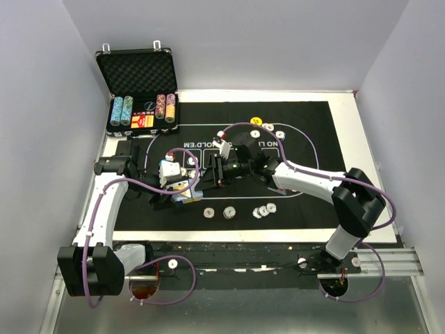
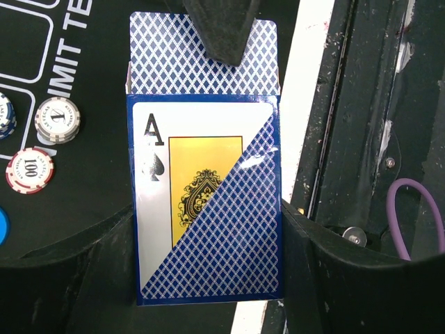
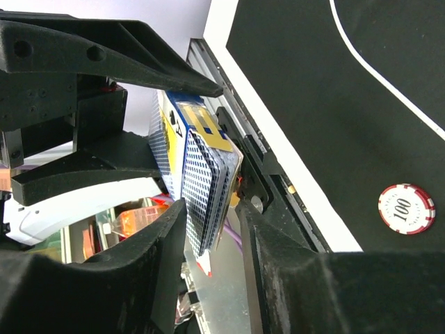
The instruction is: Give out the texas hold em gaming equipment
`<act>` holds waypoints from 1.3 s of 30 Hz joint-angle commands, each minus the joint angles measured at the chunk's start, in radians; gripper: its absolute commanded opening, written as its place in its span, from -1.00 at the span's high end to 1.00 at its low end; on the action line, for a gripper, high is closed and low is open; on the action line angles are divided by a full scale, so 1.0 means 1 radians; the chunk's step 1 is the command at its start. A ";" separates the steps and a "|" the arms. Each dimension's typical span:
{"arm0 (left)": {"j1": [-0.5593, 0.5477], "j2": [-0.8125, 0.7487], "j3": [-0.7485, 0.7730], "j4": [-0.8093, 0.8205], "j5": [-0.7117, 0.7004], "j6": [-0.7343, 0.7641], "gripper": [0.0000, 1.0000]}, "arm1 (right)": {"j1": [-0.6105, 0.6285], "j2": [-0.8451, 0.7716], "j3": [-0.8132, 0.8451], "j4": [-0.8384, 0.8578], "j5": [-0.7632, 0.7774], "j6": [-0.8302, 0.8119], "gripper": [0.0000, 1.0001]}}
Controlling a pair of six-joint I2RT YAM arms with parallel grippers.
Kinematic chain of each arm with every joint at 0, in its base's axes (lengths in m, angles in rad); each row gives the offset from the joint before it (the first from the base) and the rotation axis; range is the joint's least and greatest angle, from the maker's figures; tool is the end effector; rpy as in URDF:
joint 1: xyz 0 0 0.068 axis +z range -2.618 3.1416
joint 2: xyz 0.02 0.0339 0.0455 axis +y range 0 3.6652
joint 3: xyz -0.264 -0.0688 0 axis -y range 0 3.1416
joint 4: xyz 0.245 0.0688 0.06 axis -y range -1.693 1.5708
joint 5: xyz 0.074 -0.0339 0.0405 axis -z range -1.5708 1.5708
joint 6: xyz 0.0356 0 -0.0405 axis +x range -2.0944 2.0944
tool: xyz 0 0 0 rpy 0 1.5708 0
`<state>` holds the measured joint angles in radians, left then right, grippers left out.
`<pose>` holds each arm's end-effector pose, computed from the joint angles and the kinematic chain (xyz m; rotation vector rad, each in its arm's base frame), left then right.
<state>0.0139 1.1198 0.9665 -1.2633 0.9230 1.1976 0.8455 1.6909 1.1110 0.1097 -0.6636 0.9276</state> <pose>0.1713 -0.0260 0.2786 1.3911 1.9069 -0.8605 0.2359 0.2992 0.2453 -0.4060 2.4046 1.6539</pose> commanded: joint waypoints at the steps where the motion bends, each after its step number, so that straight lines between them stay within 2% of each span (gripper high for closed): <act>1: 0.003 0.006 0.026 0.022 0.005 -0.020 -0.03 | 0.006 0.007 0.010 -0.022 -0.022 -0.013 0.18; 14: 0.003 -0.015 0.015 0.007 0.005 -0.007 -0.03 | -0.020 -0.053 -0.037 -0.036 0.032 -0.018 0.47; 29: 0.003 -0.012 -0.005 0.027 -0.015 -0.012 -0.03 | -0.036 -0.099 -0.079 -0.036 0.053 -0.010 0.69; 31: 0.003 -0.014 -0.008 0.028 -0.015 -0.012 -0.03 | -0.036 -0.096 -0.073 -0.038 0.044 -0.015 0.57; 34: 0.004 -0.011 -0.005 0.027 -0.018 -0.013 -0.03 | -0.034 -0.099 -0.063 -0.045 0.053 -0.018 -0.20; 36: 0.003 -0.011 -0.006 0.028 -0.016 -0.016 -0.03 | -0.036 -0.102 -0.057 -0.048 0.061 -0.021 -0.33; 39: 0.003 -0.008 -0.002 0.030 -0.013 -0.020 -0.03 | -0.036 -0.088 -0.037 -0.044 0.052 -0.019 -0.39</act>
<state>0.0139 1.1221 0.9661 -1.2427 0.8894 1.1797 0.8120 1.6188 1.0443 0.0757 -0.6216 0.9154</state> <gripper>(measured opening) 0.725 0.679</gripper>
